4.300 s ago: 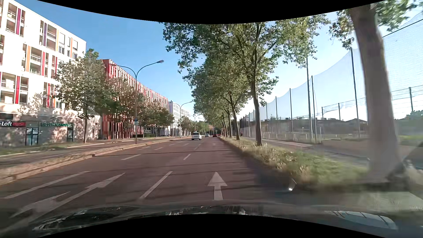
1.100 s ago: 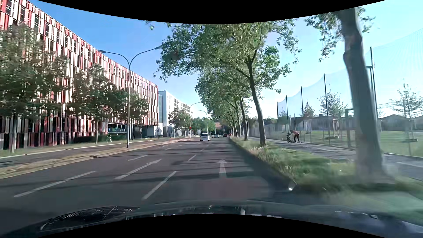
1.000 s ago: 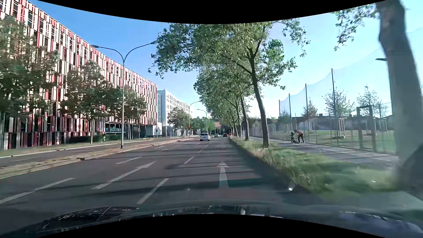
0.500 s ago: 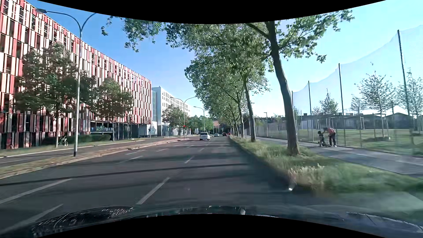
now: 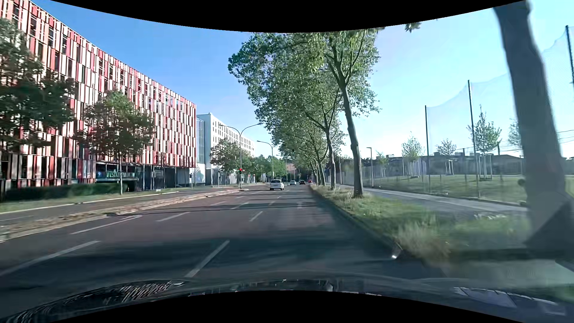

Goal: Follow the waypoints while adhering to traffic rules and regulations

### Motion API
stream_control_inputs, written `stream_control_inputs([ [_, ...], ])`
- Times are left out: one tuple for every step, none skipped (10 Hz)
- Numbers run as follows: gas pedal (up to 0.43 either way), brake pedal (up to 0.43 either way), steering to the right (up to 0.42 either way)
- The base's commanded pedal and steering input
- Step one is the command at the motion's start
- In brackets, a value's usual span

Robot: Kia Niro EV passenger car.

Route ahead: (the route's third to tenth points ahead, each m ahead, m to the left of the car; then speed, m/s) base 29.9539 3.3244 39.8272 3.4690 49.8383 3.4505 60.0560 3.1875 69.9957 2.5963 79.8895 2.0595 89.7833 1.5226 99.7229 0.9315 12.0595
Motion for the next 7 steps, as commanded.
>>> stream_control_inputs([
  [0.118,0.0,0.006],
  [0.11,0.0,0.006],
  [0.098,0.0,0.006],
  [0.098,0.0,0.006],
  [0.098,0.0,0.006],
  [0.098,0.0,0.006],
  [0.098,0.0,0.005],
])
